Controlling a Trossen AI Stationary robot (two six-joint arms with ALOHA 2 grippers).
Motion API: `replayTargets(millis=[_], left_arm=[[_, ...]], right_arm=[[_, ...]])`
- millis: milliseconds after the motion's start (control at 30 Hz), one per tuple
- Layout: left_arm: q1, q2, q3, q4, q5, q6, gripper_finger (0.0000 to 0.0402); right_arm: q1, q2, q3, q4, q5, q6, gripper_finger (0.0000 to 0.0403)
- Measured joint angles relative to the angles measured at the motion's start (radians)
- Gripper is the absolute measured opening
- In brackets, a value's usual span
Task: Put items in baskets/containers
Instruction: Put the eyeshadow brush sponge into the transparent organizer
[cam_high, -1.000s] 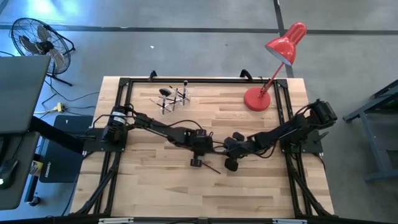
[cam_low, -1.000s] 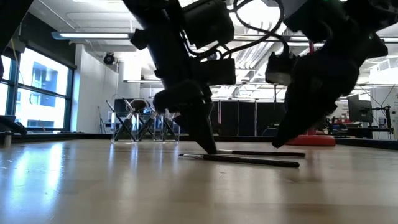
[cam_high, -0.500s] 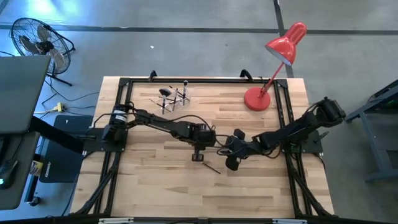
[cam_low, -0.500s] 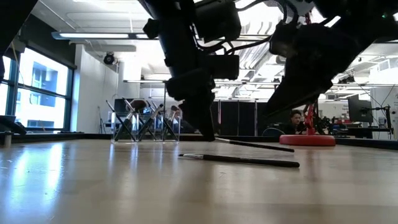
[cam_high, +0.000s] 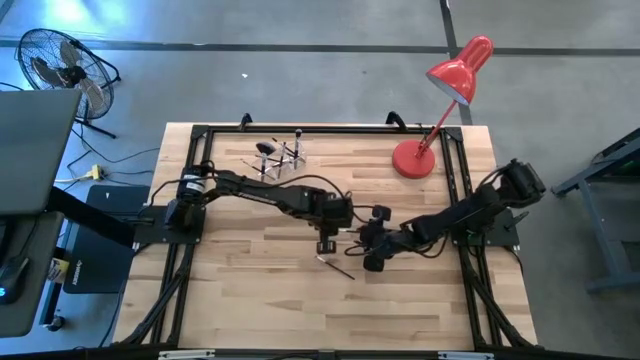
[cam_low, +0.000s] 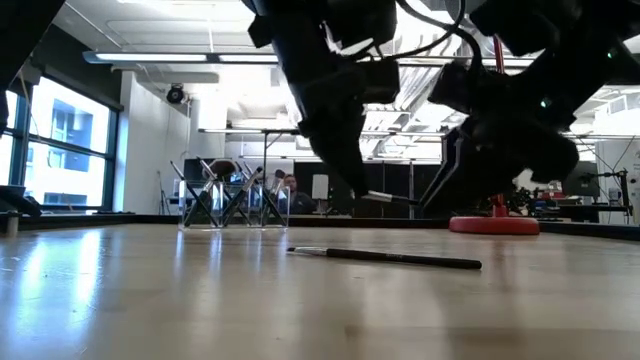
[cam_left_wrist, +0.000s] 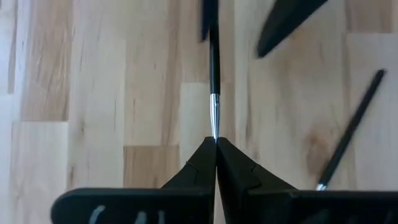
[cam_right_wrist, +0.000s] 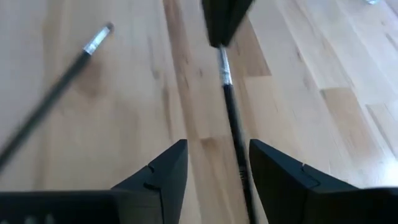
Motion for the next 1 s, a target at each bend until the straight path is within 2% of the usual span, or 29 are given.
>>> replayTargets(millis=[233,467,600,767,900,1000], left_arm=[[0.004,-0.001,0.035,-0.023,0.035,0.003,0.0],[0.005,-0.002,0.068,-0.039,0.06,-0.029,0.0],[0.006,-0.002,0.084,-0.045,0.06,-0.045,0.0],[0.006,-0.002,0.086,-0.07,0.062,-0.045,0.0],[0.007,-0.002,0.086,-0.07,0.056,-0.052,0.0],[0.01,-0.002,0.086,-0.066,0.056,-0.07,0.0]], right_arm=[[-0.002,0.014,0.002,-0.009,0.104,-0.097,0.0171],[-0.02,0.013,0.002,-0.016,0.057,-0.133,0.0161],[-0.019,0.013,0.032,-0.046,0.072,-0.193,0.0131],[-0.025,0.012,0.102,-0.113,0.094,-0.242,0.0071],[-0.049,0.012,0.146,-0.205,0.022,-0.245,0.0016],[-0.063,0.012,0.164,-0.262,-0.015,-0.232,0.0013]])
